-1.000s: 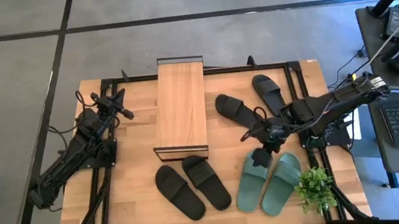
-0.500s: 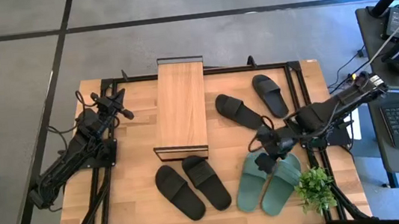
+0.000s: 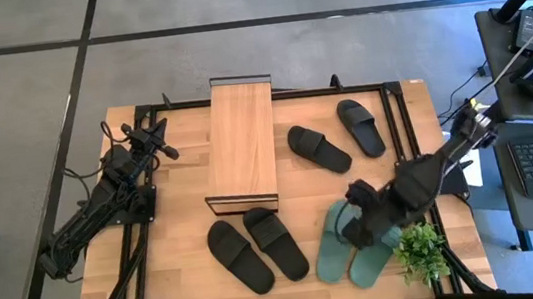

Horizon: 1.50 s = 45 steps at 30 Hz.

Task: Pick and place slides into the shelf
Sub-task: Put the green slide on the shelf

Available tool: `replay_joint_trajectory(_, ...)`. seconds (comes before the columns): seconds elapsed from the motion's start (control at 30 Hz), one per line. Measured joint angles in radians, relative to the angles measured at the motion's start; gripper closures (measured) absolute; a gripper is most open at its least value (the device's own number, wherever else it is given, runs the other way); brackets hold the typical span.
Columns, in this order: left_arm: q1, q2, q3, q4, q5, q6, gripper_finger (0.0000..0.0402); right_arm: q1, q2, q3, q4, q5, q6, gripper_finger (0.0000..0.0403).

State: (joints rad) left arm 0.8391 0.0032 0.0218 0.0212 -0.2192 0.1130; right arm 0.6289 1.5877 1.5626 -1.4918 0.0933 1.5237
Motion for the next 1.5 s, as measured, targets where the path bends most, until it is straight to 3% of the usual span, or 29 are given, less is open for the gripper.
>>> replay_joint_trajectory(0.07,0.000,0.000,0.000,0.000,0.000,0.000,0.0401,0.032,0.057,0.040,-0.078,0.000,0.026,0.0092)
replay_joint_trajectory(0.5,0.000,0.000,0.000,0.041,0.000,0.004,0.0401,0.128,0.275,0.033,-0.057,-0.007,0.118,0.0092)
replay_joint_trajectory(0.67,0.000,0.000,0.000,0.041,0.000,0.004,0.0401,0.128,0.334,0.029,-0.059,-0.178,0.067,0.0092)
replay_joint_trajectory(0.77,0.000,0.000,0.000,0.040,0.000,0.004,0.0401,0.132,0.364,0.028,-0.058,-0.203,0.044,0.0092)
replay_joint_trajectory(1.3,0.000,0.000,0.000,0.040,0.000,0.003,0.0401,0.122,0.384,0.028,-0.002,-0.219,-0.114,0.0092)
replay_joint_trajectory(1.5,0.000,0.000,0.000,0.040,0.000,-0.003,0.0401,0.122,0.384,0.028,0.120,-0.228,-0.112,0.0092)
